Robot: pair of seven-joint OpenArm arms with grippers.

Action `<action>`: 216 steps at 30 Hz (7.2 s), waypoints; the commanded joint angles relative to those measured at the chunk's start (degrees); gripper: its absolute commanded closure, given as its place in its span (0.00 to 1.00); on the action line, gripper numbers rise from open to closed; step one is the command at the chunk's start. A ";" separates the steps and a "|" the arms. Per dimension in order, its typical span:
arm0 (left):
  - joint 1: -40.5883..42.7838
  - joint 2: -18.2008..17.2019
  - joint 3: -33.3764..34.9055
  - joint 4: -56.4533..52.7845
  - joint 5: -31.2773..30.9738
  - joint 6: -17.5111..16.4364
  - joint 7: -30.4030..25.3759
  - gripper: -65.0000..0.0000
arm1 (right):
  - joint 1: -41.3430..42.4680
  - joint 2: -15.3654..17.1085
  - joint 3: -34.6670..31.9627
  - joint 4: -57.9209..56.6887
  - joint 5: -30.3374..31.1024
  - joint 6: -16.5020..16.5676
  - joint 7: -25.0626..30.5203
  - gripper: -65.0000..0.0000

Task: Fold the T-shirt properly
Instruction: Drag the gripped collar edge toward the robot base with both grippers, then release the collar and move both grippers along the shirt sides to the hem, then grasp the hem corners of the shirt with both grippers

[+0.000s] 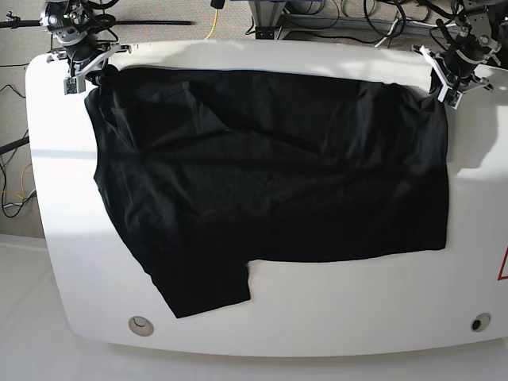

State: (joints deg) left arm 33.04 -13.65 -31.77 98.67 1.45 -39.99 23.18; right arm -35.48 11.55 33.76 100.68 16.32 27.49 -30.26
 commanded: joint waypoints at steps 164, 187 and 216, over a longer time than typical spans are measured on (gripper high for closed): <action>-64.49 -9.62 10.61 -66.43 -4.32 4.85 -6.15 0.43 | 59.50 8.40 -15.94 -52.69 -5.24 -1.29 8.12 0.39; -64.16 -10.13 10.98 -65.09 -3.86 6.91 -5.17 0.42 | 67.09 6.51 -12.93 -67.78 -10.04 -1.41 13.40 0.39; -63.80 -9.01 11.21 -64.82 -2.99 7.16 -7.20 0.73 | 66.88 4.79 -12.77 -66.35 -10.01 -0.56 12.20 1.00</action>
State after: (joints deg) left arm -28.91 -21.47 -20.40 32.67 -0.91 -32.80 16.88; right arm 30.00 16.29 20.97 33.36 7.35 26.65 -15.92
